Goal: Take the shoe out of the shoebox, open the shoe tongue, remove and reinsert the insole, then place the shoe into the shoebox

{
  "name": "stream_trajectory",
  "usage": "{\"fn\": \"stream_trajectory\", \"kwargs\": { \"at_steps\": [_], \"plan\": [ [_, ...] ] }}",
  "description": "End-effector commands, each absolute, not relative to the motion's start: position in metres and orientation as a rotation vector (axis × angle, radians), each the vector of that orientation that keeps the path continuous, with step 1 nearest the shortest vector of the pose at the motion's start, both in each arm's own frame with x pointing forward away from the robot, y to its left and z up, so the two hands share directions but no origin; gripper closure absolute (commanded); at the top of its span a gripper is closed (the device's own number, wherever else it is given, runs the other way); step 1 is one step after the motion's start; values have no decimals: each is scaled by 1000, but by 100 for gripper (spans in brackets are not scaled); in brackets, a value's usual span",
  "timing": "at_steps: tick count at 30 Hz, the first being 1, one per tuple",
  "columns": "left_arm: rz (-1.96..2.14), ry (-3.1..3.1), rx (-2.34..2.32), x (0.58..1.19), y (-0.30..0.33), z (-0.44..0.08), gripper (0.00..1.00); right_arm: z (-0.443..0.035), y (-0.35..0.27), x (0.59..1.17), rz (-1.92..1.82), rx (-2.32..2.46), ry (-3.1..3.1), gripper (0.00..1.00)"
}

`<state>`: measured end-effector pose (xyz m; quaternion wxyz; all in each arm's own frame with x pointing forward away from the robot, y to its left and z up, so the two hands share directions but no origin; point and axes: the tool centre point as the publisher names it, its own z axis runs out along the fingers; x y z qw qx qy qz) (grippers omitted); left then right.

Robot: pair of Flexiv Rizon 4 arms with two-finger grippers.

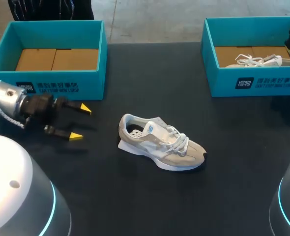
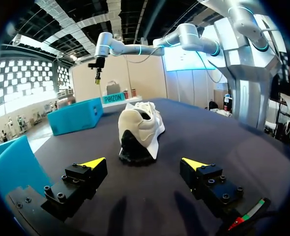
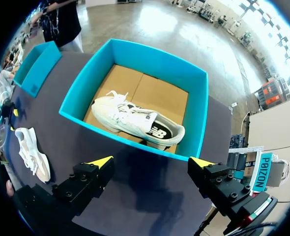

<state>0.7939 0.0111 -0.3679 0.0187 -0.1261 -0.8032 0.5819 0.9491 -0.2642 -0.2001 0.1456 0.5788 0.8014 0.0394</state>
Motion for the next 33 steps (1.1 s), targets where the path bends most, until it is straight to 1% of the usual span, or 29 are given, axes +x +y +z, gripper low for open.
{"fn": "stream_trajectory", "kwargs": {
  "at_steps": [1, 16, 33],
  "plan": [
    [1765, -2490, -415, 797, -3, -367, 0, -200, -264, 949, 114, 1666, 2309, 0],
    [1667, -2468, -455, 810, -36, -358, 0, -200, -264, 949, 114, 1666, 2309, 0],
    [1602, -2434, -446, 812, -67, -360, 0, -200, -264, 949, 114, 1666, 2309, 0]
  ]
}}
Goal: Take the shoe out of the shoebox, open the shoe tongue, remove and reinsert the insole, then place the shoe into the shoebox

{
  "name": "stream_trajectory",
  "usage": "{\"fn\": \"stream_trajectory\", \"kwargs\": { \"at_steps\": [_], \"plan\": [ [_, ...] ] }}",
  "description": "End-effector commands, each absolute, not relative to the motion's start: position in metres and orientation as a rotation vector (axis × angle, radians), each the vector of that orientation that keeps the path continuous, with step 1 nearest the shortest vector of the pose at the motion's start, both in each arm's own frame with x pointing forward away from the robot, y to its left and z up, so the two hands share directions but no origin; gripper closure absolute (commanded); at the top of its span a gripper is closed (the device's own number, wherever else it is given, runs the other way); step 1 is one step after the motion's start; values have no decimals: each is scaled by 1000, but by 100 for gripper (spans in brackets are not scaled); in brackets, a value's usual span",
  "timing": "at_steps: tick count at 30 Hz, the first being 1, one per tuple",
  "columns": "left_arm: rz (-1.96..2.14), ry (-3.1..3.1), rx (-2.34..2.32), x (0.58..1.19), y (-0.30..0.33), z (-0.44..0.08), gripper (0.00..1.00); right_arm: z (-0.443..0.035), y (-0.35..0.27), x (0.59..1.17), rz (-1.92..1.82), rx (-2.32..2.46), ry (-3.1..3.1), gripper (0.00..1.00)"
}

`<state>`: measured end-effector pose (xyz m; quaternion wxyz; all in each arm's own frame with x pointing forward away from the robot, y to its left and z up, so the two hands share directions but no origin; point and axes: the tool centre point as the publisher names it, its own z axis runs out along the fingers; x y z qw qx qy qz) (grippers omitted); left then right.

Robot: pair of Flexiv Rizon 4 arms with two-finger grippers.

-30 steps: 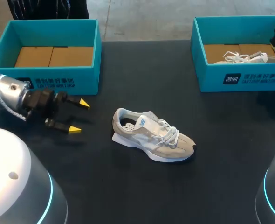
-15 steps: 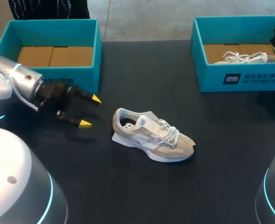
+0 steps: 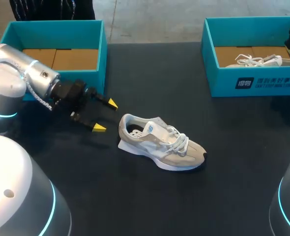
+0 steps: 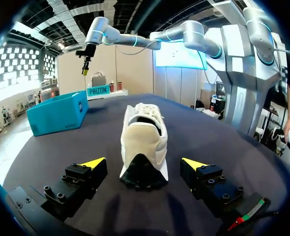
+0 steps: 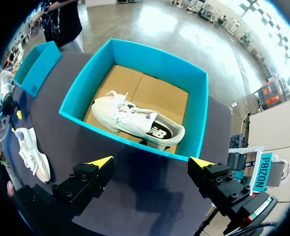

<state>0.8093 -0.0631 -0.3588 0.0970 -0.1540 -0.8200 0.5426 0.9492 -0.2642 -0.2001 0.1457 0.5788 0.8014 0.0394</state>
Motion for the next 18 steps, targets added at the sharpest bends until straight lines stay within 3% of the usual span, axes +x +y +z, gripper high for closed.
{"fn": "stream_trajectory", "kwargs": {
  "at_steps": [1, 18],
  "plan": [
    [1603, -2436, -444, 813, -68, -361, 0, -200, -264, 949, 114, 1666, 2309, 0],
    [1512, -2426, -499, 807, -101, -372, 0, -200, -264, 949, 114, 1666, 2309, 0]
  ]
}}
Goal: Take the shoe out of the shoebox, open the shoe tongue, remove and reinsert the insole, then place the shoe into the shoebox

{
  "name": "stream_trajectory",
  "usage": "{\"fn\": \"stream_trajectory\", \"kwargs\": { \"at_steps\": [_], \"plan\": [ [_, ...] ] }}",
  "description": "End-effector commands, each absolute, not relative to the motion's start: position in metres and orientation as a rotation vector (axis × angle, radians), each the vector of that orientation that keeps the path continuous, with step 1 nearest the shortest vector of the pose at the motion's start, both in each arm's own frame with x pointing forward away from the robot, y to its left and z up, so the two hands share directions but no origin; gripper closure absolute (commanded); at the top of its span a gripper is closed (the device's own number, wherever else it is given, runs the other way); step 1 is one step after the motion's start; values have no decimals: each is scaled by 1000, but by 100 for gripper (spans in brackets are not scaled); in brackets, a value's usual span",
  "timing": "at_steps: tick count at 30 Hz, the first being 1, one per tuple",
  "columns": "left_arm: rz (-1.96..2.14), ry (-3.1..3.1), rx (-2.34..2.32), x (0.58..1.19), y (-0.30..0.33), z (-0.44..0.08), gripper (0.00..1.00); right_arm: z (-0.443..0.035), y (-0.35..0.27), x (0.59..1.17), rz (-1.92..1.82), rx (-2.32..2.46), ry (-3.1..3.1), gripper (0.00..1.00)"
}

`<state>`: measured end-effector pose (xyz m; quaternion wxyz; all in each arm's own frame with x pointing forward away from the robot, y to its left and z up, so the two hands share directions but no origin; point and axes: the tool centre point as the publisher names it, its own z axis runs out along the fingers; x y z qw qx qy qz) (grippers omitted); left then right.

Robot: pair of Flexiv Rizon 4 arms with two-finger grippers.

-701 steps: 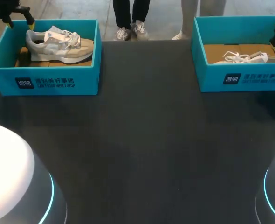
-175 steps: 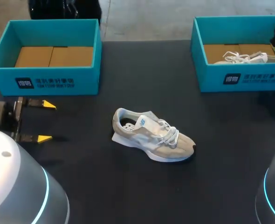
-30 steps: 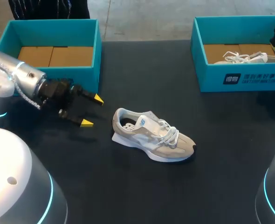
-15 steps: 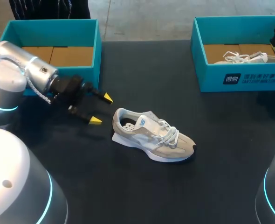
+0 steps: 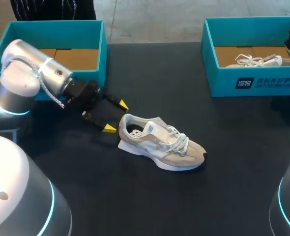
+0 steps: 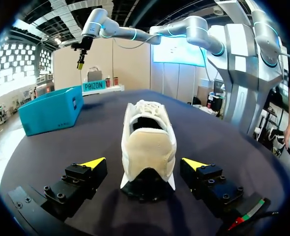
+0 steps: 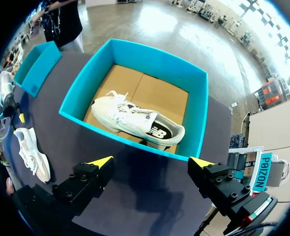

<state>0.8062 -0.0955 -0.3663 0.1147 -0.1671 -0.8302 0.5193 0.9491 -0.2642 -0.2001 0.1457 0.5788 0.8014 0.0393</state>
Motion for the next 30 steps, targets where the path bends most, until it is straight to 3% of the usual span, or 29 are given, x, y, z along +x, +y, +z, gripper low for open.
{"fn": "stream_trajectory", "kwargs": {
  "at_steps": [1, 30],
  "plan": [
    [1509, -2426, -501, 807, -101, -374, 0, -200, -264, 949, 114, 1666, 2309, 0],
    [1454, -2378, -552, 788, -119, -391, 0, -200, -264, 949, 114, 1666, 2309, 0]
  ]
}}
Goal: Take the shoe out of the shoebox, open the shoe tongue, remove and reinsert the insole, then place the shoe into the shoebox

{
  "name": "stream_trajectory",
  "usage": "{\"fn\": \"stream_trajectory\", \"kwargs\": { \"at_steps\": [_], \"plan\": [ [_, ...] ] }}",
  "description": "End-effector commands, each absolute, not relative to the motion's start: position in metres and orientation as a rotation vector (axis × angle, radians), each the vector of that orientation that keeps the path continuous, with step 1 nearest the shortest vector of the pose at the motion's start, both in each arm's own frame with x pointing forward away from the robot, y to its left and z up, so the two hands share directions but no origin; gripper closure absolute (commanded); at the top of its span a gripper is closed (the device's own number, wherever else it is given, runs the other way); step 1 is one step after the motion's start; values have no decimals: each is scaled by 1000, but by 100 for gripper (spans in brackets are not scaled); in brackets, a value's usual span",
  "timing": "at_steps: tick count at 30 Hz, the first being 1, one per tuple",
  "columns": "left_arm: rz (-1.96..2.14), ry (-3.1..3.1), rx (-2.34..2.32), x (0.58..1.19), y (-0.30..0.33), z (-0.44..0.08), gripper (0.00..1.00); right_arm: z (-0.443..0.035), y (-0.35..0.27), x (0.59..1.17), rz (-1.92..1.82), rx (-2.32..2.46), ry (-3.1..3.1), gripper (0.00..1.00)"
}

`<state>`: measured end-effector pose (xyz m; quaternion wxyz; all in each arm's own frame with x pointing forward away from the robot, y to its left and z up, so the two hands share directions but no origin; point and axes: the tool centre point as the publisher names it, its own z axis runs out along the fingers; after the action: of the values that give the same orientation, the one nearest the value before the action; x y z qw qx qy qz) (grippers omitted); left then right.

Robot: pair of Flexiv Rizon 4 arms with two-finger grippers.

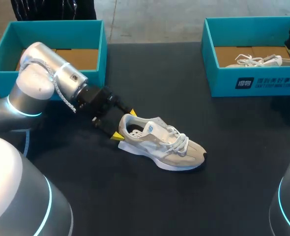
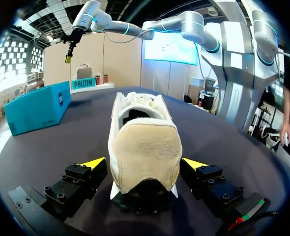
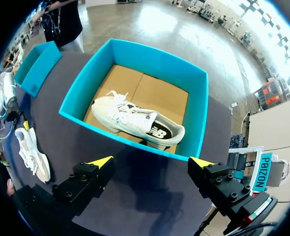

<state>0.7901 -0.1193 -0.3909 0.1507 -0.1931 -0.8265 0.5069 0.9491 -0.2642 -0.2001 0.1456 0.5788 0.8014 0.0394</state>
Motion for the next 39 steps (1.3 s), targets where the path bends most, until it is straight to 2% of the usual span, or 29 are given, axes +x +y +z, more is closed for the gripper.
{"fn": "stream_trajectory", "kwargs": {
  "at_steps": [1, 6, 8, 9, 11, 12, 13, 39],
  "plan": [
    [1449, -2381, -553, 787, -119, -391, 0, -200, -264, 949, 114, 1666, 2309, 0],
    [1437, -2385, -554, 784, -120, -393, 2, -200, -264, 949, 114, 1666, 2309, 0],
    [1434, -2390, -550, 783, -120, -394, 25, -200, -264, 949, 114, 1666, 2309, 0],
    [1435, -2390, -549, 782, -120, -394, 51, -200, -264, 949, 114, 1666, 2309, 0],
    [1435, -2390, -546, 780, -120, -394, 74, -200, -264, 949, 114, 1666, 2309, 0],
    [1435, -2389, -544, 779, -120, -394, 93, -200, -264, 949, 114, 1666, 2309, 0],
    [1435, -2389, -543, 778, -120, -395, 100, -200, -264, 949, 114, 1666, 2309, 0],
    [1694, -2504, -269, 759, -88, -390, 100, -200, -264, 949, 114, 1666, 2309, 0]
  ]
}}
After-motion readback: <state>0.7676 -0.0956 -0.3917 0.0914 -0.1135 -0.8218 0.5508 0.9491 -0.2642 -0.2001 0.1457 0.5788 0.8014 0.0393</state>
